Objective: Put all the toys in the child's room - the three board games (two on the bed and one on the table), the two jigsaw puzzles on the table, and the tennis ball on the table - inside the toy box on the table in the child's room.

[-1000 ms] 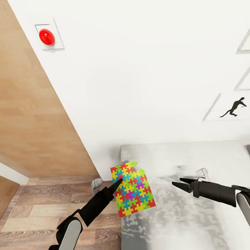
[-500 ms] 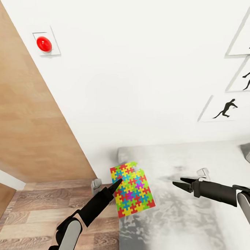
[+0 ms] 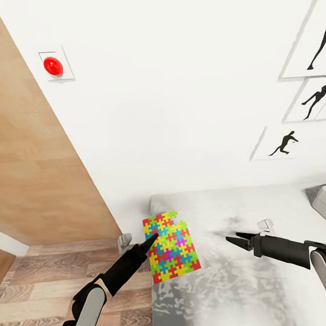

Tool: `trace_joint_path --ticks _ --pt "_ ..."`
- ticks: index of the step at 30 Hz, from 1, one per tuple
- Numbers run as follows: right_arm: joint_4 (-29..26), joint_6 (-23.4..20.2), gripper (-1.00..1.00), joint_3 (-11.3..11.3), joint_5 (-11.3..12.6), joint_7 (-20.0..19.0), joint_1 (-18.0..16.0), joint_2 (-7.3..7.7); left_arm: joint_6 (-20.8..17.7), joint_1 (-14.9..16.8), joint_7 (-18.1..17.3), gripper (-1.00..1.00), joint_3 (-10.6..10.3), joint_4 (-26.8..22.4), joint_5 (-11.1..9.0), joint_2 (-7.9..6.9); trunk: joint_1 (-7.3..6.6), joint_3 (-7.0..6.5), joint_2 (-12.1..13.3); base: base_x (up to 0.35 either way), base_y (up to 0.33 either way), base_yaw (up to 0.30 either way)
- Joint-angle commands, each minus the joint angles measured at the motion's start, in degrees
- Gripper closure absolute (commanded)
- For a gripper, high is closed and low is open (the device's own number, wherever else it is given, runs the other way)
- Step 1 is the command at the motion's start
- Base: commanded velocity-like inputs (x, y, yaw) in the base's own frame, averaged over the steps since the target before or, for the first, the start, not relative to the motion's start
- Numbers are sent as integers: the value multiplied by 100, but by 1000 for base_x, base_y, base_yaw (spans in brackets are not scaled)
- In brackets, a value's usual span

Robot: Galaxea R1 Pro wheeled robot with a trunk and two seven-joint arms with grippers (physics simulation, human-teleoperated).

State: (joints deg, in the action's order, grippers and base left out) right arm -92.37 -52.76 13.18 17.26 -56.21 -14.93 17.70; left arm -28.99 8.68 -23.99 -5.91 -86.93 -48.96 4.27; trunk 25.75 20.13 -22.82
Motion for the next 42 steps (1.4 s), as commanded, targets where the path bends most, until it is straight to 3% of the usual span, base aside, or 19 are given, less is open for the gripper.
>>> trace_joint_path --ticks 1,42 --pt "-1 -25 -100 3 -1 -18 -5 1 -47 3 7 100 7 -3 -46 3 3 0 -10 0 0 -82" --pt "-1 -154 -100 -22 -3 -3 -19 -40 6 -14 50 100 3 36 -26 -5 3 -382 -10 -12 -1 -40"
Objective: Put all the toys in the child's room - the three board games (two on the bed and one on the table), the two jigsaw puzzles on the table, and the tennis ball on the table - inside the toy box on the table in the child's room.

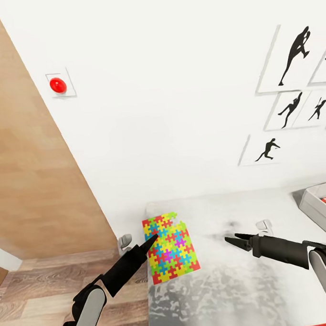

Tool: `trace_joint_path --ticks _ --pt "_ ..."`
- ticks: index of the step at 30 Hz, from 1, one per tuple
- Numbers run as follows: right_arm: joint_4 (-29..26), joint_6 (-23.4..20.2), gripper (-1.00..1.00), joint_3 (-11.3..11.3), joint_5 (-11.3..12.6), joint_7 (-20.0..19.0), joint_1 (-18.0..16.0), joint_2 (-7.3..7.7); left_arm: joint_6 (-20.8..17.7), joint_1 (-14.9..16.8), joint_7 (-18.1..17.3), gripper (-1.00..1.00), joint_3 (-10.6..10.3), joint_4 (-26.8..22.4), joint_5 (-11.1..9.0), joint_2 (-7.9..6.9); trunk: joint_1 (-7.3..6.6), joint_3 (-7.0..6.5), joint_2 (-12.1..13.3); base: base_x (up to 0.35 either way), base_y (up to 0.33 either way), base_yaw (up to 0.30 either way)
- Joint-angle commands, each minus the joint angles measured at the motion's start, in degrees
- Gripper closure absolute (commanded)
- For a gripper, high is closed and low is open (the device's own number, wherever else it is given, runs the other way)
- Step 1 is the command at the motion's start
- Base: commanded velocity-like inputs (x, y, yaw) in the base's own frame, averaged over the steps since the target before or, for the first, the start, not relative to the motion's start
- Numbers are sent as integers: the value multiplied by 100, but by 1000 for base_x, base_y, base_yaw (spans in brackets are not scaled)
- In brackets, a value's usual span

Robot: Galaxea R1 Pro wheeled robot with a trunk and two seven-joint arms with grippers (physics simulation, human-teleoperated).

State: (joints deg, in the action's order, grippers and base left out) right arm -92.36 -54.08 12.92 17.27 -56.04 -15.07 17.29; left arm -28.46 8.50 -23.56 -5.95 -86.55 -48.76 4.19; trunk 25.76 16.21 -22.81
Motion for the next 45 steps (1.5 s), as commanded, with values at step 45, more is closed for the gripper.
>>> trace_joint_path --ticks 45 --pt "27 6 -100 3 -4 -19 -4 12 -37 -15 8 100 15 -11 -45 3 2 -216 -10 -74 -25 -21"
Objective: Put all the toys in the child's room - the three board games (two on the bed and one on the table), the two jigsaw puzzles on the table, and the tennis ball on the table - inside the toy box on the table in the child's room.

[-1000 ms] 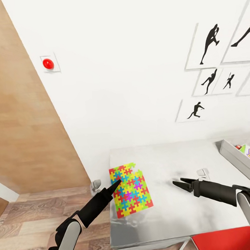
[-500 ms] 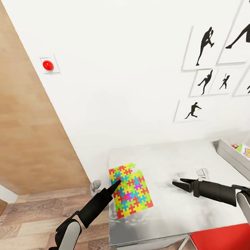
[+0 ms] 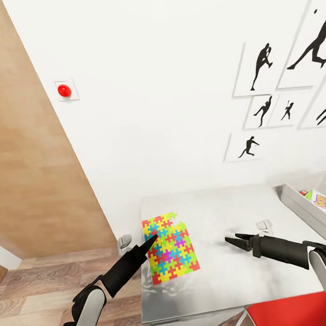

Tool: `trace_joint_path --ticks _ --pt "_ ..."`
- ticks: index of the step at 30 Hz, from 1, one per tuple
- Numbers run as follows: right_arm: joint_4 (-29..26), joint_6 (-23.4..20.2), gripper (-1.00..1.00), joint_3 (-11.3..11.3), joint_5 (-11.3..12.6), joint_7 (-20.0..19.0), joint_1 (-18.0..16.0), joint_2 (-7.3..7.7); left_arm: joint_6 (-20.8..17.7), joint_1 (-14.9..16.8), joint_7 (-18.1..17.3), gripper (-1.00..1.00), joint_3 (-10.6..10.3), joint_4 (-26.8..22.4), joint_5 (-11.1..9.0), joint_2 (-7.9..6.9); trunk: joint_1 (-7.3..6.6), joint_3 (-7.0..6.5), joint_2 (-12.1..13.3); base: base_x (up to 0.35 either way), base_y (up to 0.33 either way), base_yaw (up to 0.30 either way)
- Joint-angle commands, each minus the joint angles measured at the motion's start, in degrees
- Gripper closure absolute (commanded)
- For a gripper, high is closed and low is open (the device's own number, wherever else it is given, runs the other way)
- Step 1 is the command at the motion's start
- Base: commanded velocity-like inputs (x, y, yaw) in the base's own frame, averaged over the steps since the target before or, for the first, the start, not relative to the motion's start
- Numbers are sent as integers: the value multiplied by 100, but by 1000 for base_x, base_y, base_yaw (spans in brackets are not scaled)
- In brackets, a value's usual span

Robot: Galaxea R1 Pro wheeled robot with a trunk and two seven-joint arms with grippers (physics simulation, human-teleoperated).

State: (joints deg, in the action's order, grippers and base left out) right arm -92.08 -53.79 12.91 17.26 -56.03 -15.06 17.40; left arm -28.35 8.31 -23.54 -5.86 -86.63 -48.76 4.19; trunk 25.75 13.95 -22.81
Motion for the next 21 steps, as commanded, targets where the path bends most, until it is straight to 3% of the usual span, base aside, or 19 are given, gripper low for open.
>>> trace_joint_path --ticks 1,9,21 --pt "-1 -25 -100 3 -3 -20 -5 1 -48 4 7 100 6 -3 -46 3 3 1 -10 -1 0 -9" --pt "-1 -85 -100 -14 9 -30 -14 10 -48 4 -10 100 10 -3 -46 3 3 -74 -10 0 0 -5" --pt "-3 -621 -100 -66 16 -70 -98 35 -4 -40 -63 100 36 31 -50 -89 3 -187 -10 0 0 0"
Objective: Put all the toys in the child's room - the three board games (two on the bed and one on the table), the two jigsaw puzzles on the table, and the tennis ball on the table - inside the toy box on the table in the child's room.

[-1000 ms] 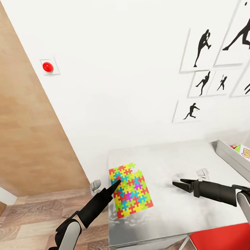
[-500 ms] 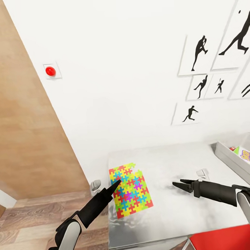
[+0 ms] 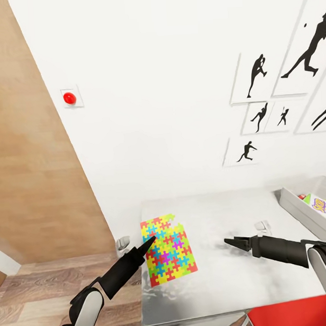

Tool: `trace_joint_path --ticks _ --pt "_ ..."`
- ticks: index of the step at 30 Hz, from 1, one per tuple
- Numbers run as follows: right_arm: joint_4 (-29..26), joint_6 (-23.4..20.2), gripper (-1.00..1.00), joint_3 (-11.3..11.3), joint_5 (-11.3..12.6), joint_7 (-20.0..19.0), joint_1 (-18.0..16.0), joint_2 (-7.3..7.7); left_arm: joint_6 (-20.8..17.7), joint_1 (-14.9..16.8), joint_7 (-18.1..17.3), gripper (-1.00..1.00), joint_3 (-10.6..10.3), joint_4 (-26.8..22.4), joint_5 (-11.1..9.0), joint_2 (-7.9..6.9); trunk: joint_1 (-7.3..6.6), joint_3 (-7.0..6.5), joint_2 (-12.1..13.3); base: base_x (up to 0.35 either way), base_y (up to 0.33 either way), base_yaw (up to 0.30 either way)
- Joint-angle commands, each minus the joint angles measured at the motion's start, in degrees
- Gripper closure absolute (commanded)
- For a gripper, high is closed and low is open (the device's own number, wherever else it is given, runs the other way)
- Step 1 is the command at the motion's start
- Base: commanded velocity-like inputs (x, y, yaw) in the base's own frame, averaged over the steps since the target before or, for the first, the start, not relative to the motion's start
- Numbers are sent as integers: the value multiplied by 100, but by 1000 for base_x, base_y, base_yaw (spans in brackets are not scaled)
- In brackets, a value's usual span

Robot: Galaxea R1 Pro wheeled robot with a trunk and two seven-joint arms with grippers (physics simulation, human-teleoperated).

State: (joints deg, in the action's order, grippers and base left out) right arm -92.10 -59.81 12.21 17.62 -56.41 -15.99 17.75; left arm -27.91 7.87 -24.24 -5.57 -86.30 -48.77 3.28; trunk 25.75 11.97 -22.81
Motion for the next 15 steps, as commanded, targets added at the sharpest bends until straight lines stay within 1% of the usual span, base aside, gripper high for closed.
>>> trace_joint_path --ticks 1,5,8,10,11,15 --pt "-1 -19 -100 4 -20 -33 -6 1 -47 4 7 100 6 -2 -48 2 4 1 -11 0 0 0" --pt "-1 -19 -100 -9 -17 -68 -20 15 52 -5 -2 100 7 45 -43 -23 4 -36 -11 0 0 0" --pt "-1 -19 -100 -15 -15 -180 -26 42 143 -6 -15 100 7 107 -42 -42 4 -65 -11 0 0 0" --pt "-1 -19 -100 -19 -14 -391 -29 77 220 2 -54 100 6 190 -40 -78 4 -84 -11 0 0 0" --pt "-1 -19 -100 -19 -14 -391 -29 77 220 2 -54 100 6 190 -40 -78 4 -93 -11 0 0 0" --pt "3 -19 -100 -23 -18 -886 -33 207 314 28 -281 100 -4 370 -37 -203 4 -131 -11 0 0 0"
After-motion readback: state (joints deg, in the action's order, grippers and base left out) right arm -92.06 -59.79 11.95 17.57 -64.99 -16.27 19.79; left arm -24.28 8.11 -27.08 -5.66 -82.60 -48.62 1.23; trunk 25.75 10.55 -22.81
